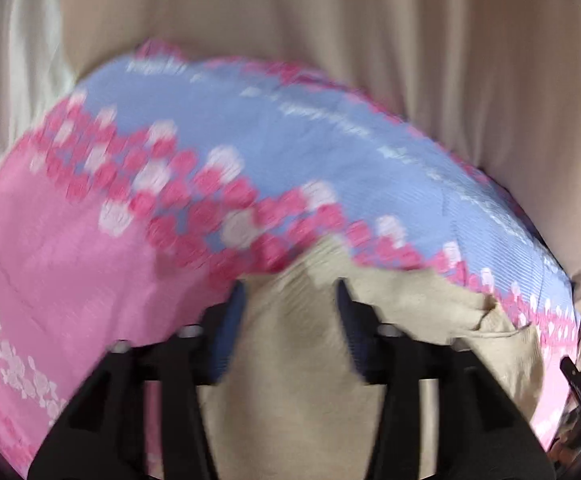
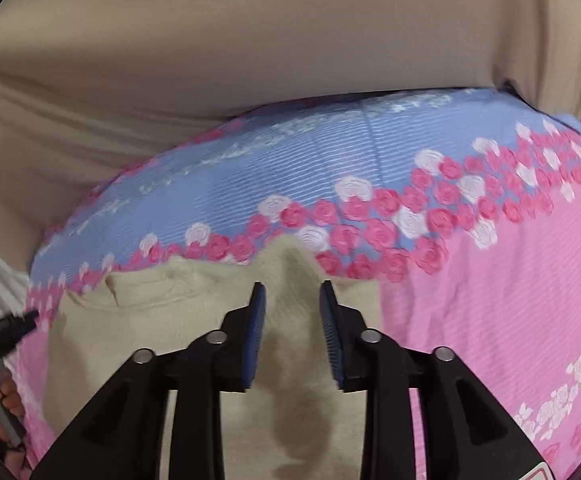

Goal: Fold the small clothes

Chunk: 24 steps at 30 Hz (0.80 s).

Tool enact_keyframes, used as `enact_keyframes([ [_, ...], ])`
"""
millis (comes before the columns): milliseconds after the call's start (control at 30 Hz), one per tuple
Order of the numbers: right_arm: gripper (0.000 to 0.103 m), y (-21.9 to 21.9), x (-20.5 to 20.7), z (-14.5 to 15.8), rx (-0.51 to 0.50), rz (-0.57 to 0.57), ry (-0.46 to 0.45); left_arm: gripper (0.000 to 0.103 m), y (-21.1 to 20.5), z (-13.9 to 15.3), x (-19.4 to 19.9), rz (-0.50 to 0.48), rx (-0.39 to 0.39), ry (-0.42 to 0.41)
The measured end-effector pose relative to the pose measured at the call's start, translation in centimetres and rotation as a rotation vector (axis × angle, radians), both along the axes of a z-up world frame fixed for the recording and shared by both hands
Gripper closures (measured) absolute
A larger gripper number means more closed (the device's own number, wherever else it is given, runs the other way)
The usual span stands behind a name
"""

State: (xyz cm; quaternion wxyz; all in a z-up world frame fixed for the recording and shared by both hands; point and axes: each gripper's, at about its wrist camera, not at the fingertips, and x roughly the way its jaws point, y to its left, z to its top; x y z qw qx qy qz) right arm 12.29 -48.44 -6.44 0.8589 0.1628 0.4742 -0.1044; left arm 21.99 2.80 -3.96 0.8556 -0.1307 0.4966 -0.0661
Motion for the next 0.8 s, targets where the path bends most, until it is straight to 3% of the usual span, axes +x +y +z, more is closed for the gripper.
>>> enact_keyframes([
  [33,0.046,0.1,1.2,-1.0,-0.008,0.011,0.038,0.036,-1.3,0.0,0.8,-0.017,0.059,-0.001],
  [67,0.047,0.3,1.9,-2.1,0.0,0.025,0.062,0.036,-1.8,-0.4,1.5,-0.03,0.09,0.005],
  [100,0.05,0.5,2.6,-3.3,0.011,0.039,0.08,0.036,-2.5,-1.1,2.1,-0.046,0.11,0.024],
  [167,0.072,-0.1,3.5,-6.0,-0.015,0.03,0.171,0.04,-3.2,-3.8,3.7,-0.073,0.136,0.11],
  [200,0.075,-1.0,3.5,-7.1,0.003,0.013,0.188,0.041,-3.1,-5.3,4.4,-0.066,0.172,0.158],
  [233,0.078,-2.0,2.9,-6.8,0.038,-0.02,0.151,0.039,-2.9,-6.4,4.7,-0.06,0.186,0.186],
  [267,0.087,-2.5,2.5,-6.4,0.045,-0.05,0.154,0.039,-2.3,-6.3,4.5,-0.044,0.149,0.162],
  [300,0.088,-2.7,2.0,-5.6,0.052,-0.071,0.147,0.04,-1.9,-5.7,4.2,-0.032,0.124,0.149],
  [400,0.081,-1.6,-1.3,-1.7,0.015,-0.061,0.047,0.039,-0.7,-3.0,2.1,-0.025,0.046,0.11],
  [433,0.064,-1.1,-2.4,-1.0,-0.009,-0.061,0.036,0.035,-0.1,-2.0,0.8,-0.021,0.024,0.085],
  [467,0.036,-0.7,-4.1,-0.4,-0.037,-0.071,0.032,0.024,1.1,-1.2,-0.9,-0.006,0.016,0.068],
  [500,0.025,-0.6,-5.5,-0.3,-0.053,-0.079,0.03,0.014,2.2,-0.8,-2.4,0.012,0.004,0.061],
  [533,0.02,-0.5,-7.4,-0.5,-0.066,-0.092,0.03,0.012,4.0,-0.7,-4.4,0.038,-0.037,0.056],
  [633,0.02,-1.5,-11.6,-2.6,0.008,-0.137,0.079,0.011,8.5,-2.2,-9.0,0.121,-0.155,0.091],
  [700,0.02,-2.3,-14.6,-4.7,0.122,-0.178,0.1,0.011,11.9,-4.9,-12.7,0.236,-0.271,0.16],
  [800,0.019,-2.9,-17.2,-7.0,0.302,-0.248,0.109,0.012,13.9,-8.7,-15.8,0.353,-0.384,0.278],
])
